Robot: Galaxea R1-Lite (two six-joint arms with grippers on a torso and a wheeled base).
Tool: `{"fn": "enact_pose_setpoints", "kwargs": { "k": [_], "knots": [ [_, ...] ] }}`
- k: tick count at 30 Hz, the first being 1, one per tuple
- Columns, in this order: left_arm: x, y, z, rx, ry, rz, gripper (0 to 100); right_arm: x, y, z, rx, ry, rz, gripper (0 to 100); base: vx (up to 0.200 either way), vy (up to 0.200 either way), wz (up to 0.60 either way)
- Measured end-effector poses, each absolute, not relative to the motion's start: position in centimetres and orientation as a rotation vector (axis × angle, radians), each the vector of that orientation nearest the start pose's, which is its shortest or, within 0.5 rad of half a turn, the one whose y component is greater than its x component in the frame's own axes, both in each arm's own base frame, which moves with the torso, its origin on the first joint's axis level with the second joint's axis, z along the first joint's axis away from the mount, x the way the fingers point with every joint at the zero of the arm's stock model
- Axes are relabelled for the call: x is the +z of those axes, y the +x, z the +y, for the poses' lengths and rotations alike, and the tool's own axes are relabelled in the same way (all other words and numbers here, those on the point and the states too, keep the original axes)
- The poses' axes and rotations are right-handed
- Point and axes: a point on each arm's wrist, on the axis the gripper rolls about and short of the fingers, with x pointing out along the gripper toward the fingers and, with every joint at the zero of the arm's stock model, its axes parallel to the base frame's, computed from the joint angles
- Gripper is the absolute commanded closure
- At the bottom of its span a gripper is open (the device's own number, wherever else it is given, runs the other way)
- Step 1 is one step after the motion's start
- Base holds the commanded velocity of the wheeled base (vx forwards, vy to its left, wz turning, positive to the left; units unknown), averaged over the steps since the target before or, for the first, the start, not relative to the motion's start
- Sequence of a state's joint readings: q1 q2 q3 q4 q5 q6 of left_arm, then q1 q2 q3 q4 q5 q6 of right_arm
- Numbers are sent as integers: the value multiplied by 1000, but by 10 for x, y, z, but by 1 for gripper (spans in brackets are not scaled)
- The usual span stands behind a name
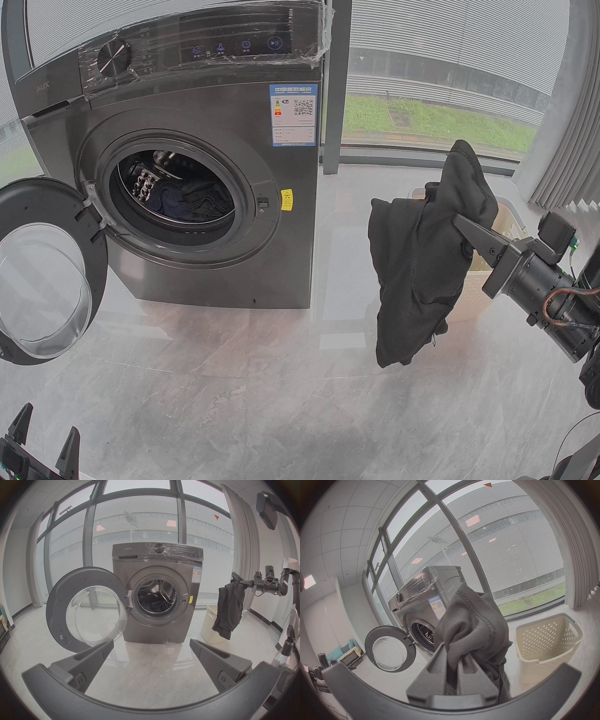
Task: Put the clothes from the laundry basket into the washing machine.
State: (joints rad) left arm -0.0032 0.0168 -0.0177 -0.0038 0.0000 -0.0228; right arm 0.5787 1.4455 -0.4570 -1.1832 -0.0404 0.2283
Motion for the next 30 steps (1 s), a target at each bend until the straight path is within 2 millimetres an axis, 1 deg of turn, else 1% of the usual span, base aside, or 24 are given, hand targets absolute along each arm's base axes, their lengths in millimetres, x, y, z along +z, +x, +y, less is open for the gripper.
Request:
{"fn": "enact_pose_setpoints", "kwargs": {
  "k": [14, 20, 30],
  "knots": [
    [81, -23, 0, -3, -30, -5, 0, 210, 186, 121, 556, 279, -117, 100, 0, 0, 0],
    [81, -23, 0, -3, -30, -4, 0, 210, 186, 121, 558, 279, -117, 100, 0, 200, 0],
    [81, -23, 0, -3, -32, -5, 0, 210, 186, 121, 560, 279, -116, 100, 0, 0, 0]
  ]
}}
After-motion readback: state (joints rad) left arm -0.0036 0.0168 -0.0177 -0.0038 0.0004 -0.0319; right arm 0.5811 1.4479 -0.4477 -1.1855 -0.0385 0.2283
